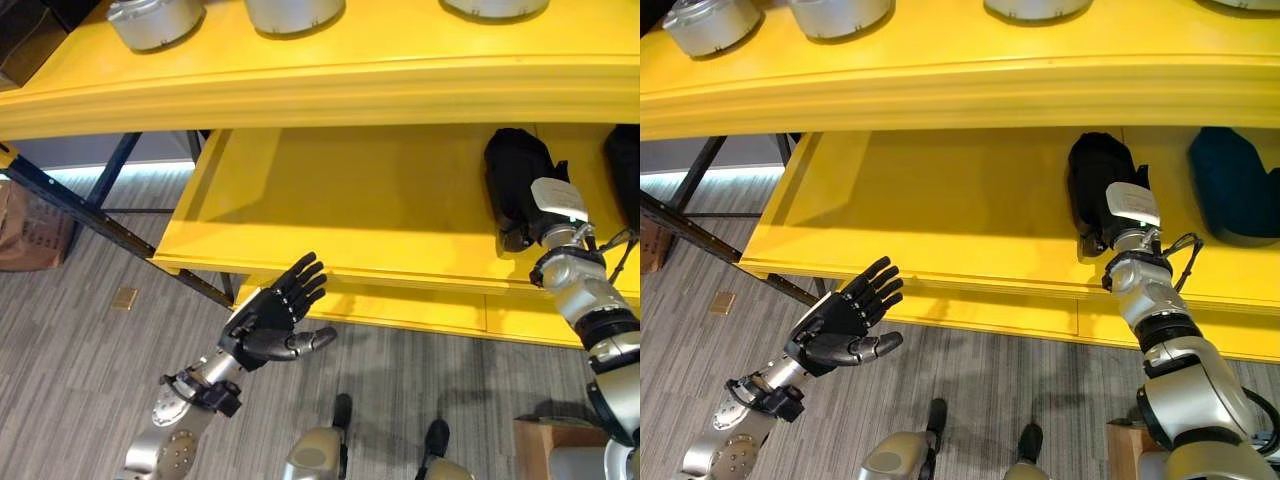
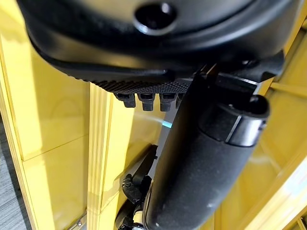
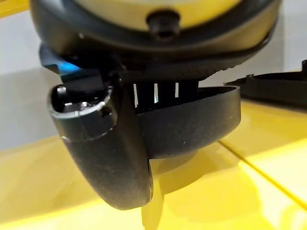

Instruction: Move parts from the plastic box to the shelf.

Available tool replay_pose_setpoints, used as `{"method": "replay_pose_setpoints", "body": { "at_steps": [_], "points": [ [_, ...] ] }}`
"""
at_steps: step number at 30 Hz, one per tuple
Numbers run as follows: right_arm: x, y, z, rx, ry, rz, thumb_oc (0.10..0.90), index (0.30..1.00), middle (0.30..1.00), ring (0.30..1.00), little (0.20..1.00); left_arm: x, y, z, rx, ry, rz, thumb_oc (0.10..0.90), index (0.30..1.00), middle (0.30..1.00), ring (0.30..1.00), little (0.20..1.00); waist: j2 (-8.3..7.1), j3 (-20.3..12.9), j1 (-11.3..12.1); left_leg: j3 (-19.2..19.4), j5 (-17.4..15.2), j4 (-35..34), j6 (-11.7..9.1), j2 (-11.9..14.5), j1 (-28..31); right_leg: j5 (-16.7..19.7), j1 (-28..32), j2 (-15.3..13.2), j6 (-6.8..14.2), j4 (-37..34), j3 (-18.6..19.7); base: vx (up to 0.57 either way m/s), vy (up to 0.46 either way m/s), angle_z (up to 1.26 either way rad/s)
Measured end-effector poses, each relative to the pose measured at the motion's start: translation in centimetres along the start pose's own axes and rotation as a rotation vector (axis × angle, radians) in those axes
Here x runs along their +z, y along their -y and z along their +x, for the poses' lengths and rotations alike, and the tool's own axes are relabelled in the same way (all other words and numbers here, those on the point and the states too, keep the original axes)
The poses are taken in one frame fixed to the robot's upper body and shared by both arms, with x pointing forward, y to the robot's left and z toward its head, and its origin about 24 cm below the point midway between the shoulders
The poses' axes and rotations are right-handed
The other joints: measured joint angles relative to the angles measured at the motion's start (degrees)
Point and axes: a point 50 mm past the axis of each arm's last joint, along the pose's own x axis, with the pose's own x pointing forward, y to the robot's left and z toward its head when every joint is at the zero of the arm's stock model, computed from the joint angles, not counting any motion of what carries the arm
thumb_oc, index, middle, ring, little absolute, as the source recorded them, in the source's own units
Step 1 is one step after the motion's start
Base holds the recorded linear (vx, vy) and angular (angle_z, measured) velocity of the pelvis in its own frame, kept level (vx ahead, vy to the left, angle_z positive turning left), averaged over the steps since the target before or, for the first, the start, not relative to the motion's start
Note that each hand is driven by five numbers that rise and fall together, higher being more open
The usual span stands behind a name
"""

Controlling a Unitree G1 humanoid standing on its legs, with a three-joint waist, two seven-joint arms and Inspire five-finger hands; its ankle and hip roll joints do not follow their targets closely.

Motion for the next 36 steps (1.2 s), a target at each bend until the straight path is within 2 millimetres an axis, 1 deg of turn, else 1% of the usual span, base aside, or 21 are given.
{"method": "replay_pose_setpoints", "body": {
  "at_steps": [4,7,8,10,11,12,13,14,16,19,20,22,31,36],
  "points": [
    [-0.4,-0.3,0.0,0.006,-0.051,-0.001,0.4,0.3,0.3,0.3,0.3,-0.3,0.2,0.1,0.003,0.003,-0.014,0.9,1.0,1.0,1.0,1.0,0.47,-0.3,0.5,-0.1,0.2,0.0,0.3,-0.4,-0.5,0.0,-0.4,-0.4,0.2,0.0,-0.2,-0.07,0.045,0.04],
    [-1.0,0.1,0.3,-0.006,-0.111,0.028,0.4,0.3,0.3,0.3,0.3,-0.5,0.3,0.2,0.017,0.003,-0.015,0.9,1.0,1.0,1.0,1.0,0.97,-0.4,0.9,-0.6,0.6,0.1,0.5,-0.5,-2.6,0.4,-2.2,-0.4,0.2,0.0,-0.5,-0.08,0.016,0.06],
    [-1.0,0.2,0.3,-0.011,-0.12,0.043,0.529,0.481,0.481,0.481,0.481,-0.5,0.4,0.3,0.021,0.003,-0.016,0.9,1.0,1.0,1.0,1.0,1.0,-0.4,0.9,-0.8,0.8,0.1,0.5,-0.5,-3.1,0.5,-2.6,-0.4,0.2,0.0,-0.6,-0.03,0.0,0.1],
    [-1.0,0.2,0.3,-0.017,-0.138,0.072,0.694,0.712,0.712,0.712,0.712,-0.7,0.3,0.2,0.032,0.001,-0.02,0.9,1.0,1.0,1.0,1.0,1.02,-0.4,0.9,-1.0,0.8,0.1,0.5,-0.4,-3.1,0.5,-2.6,-0.3,0.2,0.0,-0.8,-0.05,-0.002,0.05],
    [-1.0,0.3,0.4,-0.026,-0.142,0.077,0.675,0.684,0.684,0.684,0.684,-0.6,0.3,0.3,0.032,0.007,-0.017,0.9,1.0,1.0,1.0,1.0,1.08,-0.4,0.9,-1.1,0.9,0.1,0.5,-0.4,-3.3,0.5,-2.6,-0.2,0.2,0.0,-0.9,-0.06,-0.007,0.04],
    [-1.0,0.4,0.4,-0.041,-0.146,0.076,0.814,0.879,0.879,0.879,0.879,-0.5,0.3,0.4,0.03,0.012,-0.015,0.9,1.0,1.0,1.0,1.0,1.13,-0.4,0.9,-1.2,1.0,0.1,0.4,-0.3,-3.6,0.5,-2.9,-0.2,0.2,0.0,-1.1,-0.07,-0.014,0.06],
    [-1.0,0.7,0.6,-0.049,-0.152,0.078,0.9,1.0,1.0,1.0,1.0,-0.4,0.3,0.5,0.027,0.018,-0.011,0.9,1.0,1.0,1.0,1.0,1.13,-0.4,0.9,-1.3,1.2,0.2,0.5,-0.3,-4.2,0.4,-3.3,-0.2,0.1,0.0,-1.2,-0.07,-0.027,0.06],
    [-0.7,1.5,1.0,-0.073,-0.148,0.084,0.9,1.0,1.0,1.0,1.0,-0.2,0.3,0.6,0.023,0.025,-0.007,0.9,1.0,1.0,1.0,1.0,1.12,-0.4,0.9,-1.4,1.5,0.2,0.5,-0.3,-5.2,0.6,-4.4,0.0,0.1,0.0,-1.3,-0.06,-0.047,0.04],
    [-0.4,2.1,1.2,-0.105,-0.141,0.081,0.9,1.0,1.0,1.0,1.0,0.0,0.3,0.9,0.014,0.033,-0.001,0.9,1.0,1.0,1.0,1.0,1.07,-0.4,1.0,-1.7,1.9,0.2,0.4,-0.3,-6.1,0.9,-5.0,0.1,0.1,0.0,-1.6,-0.04,-0.051,0.08],
    [-0.4,2.1,1.2,-0.115,-0.145,0.068,0.9,1.0,1.0,1.0,1.0,0.1,0.3,1.0,0.012,0.04,0.003,0.9,1.0,1.0,1.0,1.0,0.73,-0.1,1.4,-2.1,2.0,0.2,0.4,-0.2,-6.2,0.9,-5.0,0.2,0.1,0.0,-1.8,-0.02,-0.049,0.07],
    [-0.3,2.0,1.3,-0.115,-0.139,0.067,0.9,1.0,1.0,1.0,1.0,0.1,0.3,1.0,0.012,0.04,0.004,0.9,1.0,1.0,1.0,1.0,-0.01,0.4,1.4,-2.1,2.0,0.2,0.4,-0.2,-6.2,0.9,-5.0,0.3,0.0,0.0,-1.8,-0.01,-0.043,0.01],
    [-0.1,1.9,1.3,-0.111,-0.115,0.03,0.9,1.0,1.0,1.0,1.0,0.2,0.3,1.2,0.009,0.044,0.007,0.9,1.0,1.0,1.0,1.0,-0.58,0.7,1.4,-2.1,2.0,0.2,0.4,-0.2,-6.2,1.1,-4.9,0.3,-0.2,0.0,-1.8,-0.02,-0.038,0.0],
    [0.7,1.8,1.3,-0.122,-0.045,-0.006,0.9,1.0,1.0,1.0,1.0,0.3,0.3,1.2,-0.003,0.046,0.006,0.9,1.0,1.0,1.0,1.0,-0.77,0.8,1.2,-2.0,2.0,0.2,0.4,-0.2,-6.9,1.1,-5.8,0.3,-0.2,0.0,-1.7,0.0,0.0,0.0],
    [1.2,2.0,1.3,-0.147,-0.014,0.004,0.9,1.0,1.0,1.0,1.0,0.3,0.4,1.2,-0.026,0.046,0.005,0.9,1.0,1.0,1.0,1.0,-0.78,0.8,1.1,-1.9,2.0,0.2,0.4,-0.1,-6.9,1.2,-5.8,0.3,-0.2,0.0,-1.7,0.0,0.0,0.0]
  ]
}}
